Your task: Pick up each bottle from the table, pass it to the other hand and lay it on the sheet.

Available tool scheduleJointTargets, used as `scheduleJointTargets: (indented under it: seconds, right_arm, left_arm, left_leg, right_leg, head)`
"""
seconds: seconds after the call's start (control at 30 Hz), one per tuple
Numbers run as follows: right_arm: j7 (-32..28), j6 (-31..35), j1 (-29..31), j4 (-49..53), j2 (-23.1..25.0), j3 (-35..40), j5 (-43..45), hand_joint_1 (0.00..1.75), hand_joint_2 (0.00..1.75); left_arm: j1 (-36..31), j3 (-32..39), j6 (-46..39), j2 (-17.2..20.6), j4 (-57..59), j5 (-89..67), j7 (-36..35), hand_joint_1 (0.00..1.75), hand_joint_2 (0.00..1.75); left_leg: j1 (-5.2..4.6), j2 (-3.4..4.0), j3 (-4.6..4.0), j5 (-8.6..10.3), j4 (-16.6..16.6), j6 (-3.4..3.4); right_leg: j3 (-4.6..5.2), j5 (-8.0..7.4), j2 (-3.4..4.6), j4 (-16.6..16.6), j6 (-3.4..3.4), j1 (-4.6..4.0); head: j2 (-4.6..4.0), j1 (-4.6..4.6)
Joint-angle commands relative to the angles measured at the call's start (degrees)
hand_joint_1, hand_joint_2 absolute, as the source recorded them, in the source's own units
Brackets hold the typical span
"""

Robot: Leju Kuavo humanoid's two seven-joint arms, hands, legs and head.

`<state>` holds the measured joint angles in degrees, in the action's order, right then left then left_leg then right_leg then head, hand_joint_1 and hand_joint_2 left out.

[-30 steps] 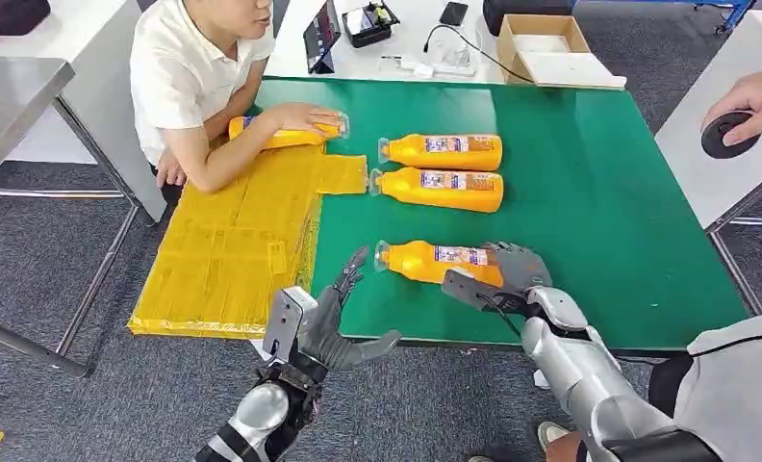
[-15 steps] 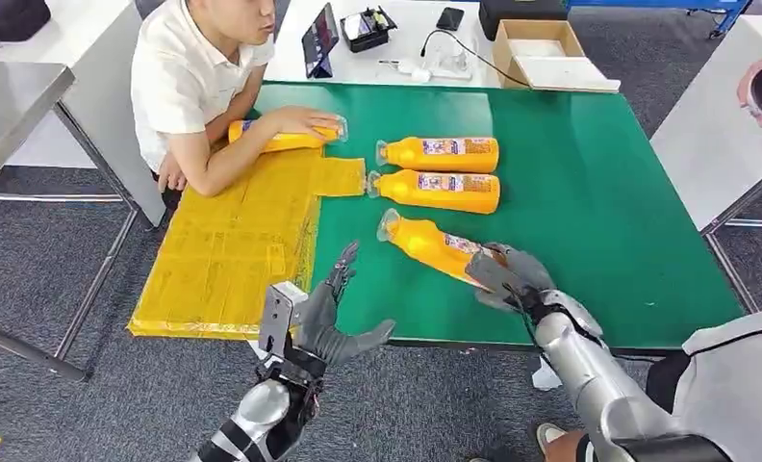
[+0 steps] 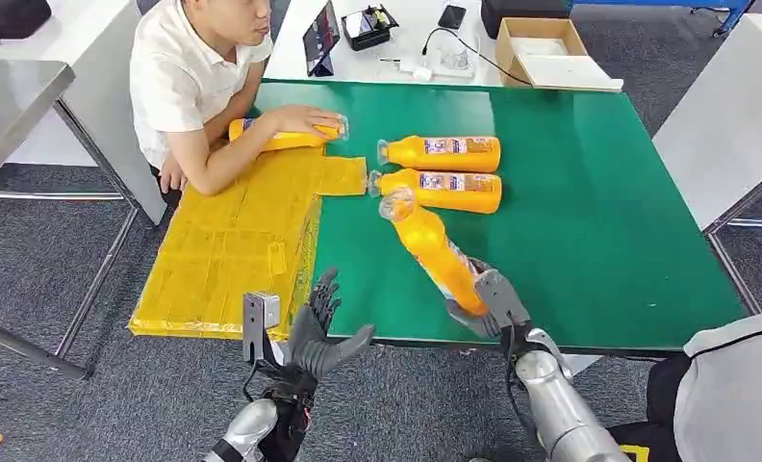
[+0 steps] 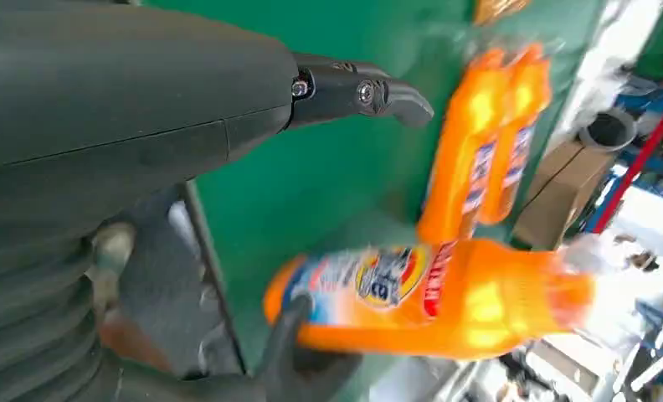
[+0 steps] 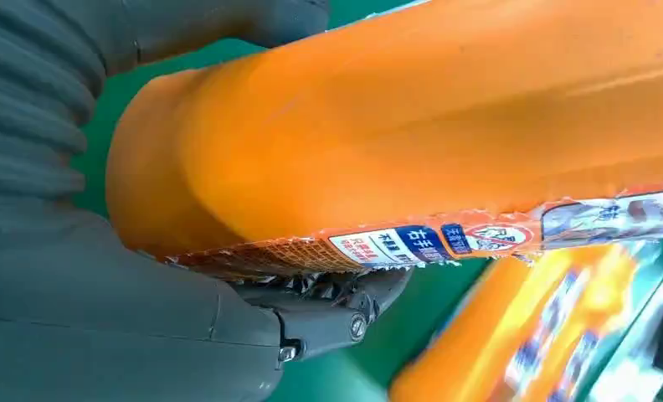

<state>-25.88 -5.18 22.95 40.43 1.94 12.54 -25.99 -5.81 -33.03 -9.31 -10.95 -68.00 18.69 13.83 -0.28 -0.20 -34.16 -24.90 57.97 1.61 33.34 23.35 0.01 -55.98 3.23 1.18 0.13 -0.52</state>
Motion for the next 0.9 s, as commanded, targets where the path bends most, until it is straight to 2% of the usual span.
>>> scheduleJointTargets:
  seconds: [0.03,0.07,0.1,0.27,0.43,0.7,0.9]
  right_arm:
    - [2.5,1.4,-1.4,5.5,2.7,10.2,1.9,1.75,1.75]
    - [2.6,1.8,-1.2,5.2,3.1,10.4,1.8,1.75,1.75]
    - [3.0,5.0,-0.6,4.0,3.6,11.0,0.7,1.75,1.75]
    - [4.0,6.8,1.8,0.3,5.4,14.6,-1.3,1.75,1.75]
    - [3.9,6.7,2.0,-0.3,5.3,15.2,-1.3,1.75,1.75]
    - [2.5,6.6,3.7,-4.8,8.0,19.5,-1.6,1.75,1.75]
    - [1.5,7.1,2.7,-2.9,8.0,21.4,-1.6,1.75,1.75]
  left_arm:
    - [-1.4,-2.3,2.0,2.5,1.6,-1.4,1.2,0.0,1.75]
    - [-1.4,-2.4,2.0,2.4,1.3,-1.6,1.2,0.0,1.75]
    - [-1.4,-2.8,2.1,2.6,0.7,-2.4,1.2,0.0,1.75]
    - [-1.5,-2.6,2.4,2.3,-1.0,-3.6,1.4,0.0,1.75]
    - [-1.5,-2.5,2.4,2.3,-1.0,-3.7,1.5,0.0,1.75]
    - [-4.2,-1.6,2.6,1.1,-0.2,-3.5,1.3,0.0,1.75]
    - [-4.6,-0.3,1.5,0.6,1.4,-1.8,0.5,0.0,1.75]
  left_leg:
    - [0.1,0.17,0.03,-0.08,0.0,-0.15]
    - [0.07,0.1,-0.06,-0.05,0.0,-0.12]
    - [0.04,0.08,-0.16,-0.01,0.0,-0.08]
    - [0.03,0.12,-0.38,0.0,0.0,-0.06]
    - [0.08,0.04,-0.34,-0.05,0.0,-0.12]
    - [0.08,0.05,-0.46,-0.03,0.0,-0.12]
    - [0.06,-0.04,-0.51,0.0,0.0,-0.09]
  right_leg:
    - [0.03,0.04,0.14,0.0,-0.2,-0.11]
    - [0.1,0.03,0.07,0.0,-0.15,-0.08]
    - [0.2,0.02,0.06,0.0,-0.1,-0.05]
    - [0.41,0.0,0.11,0.0,-0.09,-0.03]
    - [0.34,0.07,0.03,0.0,-0.18,-0.08]
    - [0.46,0.04,0.04,0.0,-0.17,-0.08]
    - [0.5,0.05,-0.04,0.0,-0.13,-0.06]
  head:
    - [0.0,0.0]
    - [0.0,-0.02]
    - [0.0,0.02]
    - [0.0,0.0]
    - [0.0,0.02]
    - [0.0,0.0]
    - [0.0,0.0]
